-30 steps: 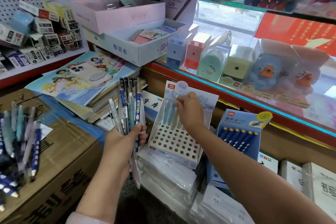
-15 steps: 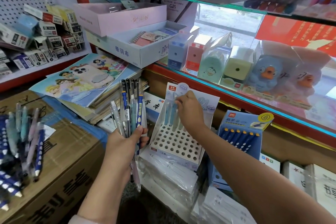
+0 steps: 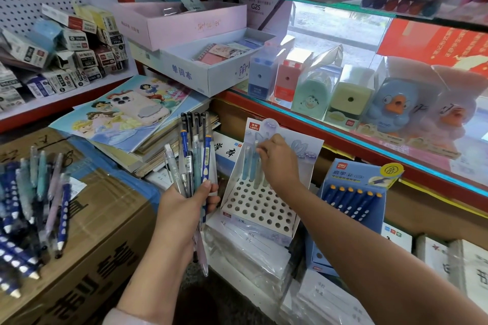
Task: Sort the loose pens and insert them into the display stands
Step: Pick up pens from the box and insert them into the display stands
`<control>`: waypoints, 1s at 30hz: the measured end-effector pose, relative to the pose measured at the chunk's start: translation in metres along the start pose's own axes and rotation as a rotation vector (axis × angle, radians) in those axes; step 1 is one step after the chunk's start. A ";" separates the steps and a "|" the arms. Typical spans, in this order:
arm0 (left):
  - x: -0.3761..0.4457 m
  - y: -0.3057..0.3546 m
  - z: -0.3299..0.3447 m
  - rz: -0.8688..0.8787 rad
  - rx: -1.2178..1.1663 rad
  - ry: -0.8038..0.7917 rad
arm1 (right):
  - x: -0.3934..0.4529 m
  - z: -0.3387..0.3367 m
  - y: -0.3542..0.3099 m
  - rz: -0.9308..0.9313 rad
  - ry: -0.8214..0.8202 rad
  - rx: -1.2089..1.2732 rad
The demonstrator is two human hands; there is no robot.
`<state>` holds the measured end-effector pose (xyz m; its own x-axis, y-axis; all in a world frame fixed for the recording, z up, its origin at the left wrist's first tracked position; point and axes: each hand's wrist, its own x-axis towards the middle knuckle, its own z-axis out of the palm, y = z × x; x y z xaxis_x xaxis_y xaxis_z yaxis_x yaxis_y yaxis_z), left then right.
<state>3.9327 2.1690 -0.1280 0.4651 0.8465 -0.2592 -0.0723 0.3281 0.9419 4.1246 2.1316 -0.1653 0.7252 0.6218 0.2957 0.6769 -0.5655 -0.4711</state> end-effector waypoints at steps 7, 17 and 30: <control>0.000 0.001 0.001 -0.006 -0.009 0.011 | 0.004 -0.001 -0.001 0.052 -0.008 0.011; -0.001 0.000 0.002 -0.007 -0.001 0.016 | 0.002 0.002 -0.005 0.069 0.022 -0.016; 0.000 -0.005 0.004 -0.112 -0.049 -0.108 | -0.029 -0.025 -0.044 0.065 -0.352 0.698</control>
<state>3.9371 2.1660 -0.1316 0.5648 0.7543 -0.3348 -0.0565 0.4401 0.8962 4.0764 2.1247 -0.1321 0.5992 0.8002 0.0234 0.3138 -0.2079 -0.9264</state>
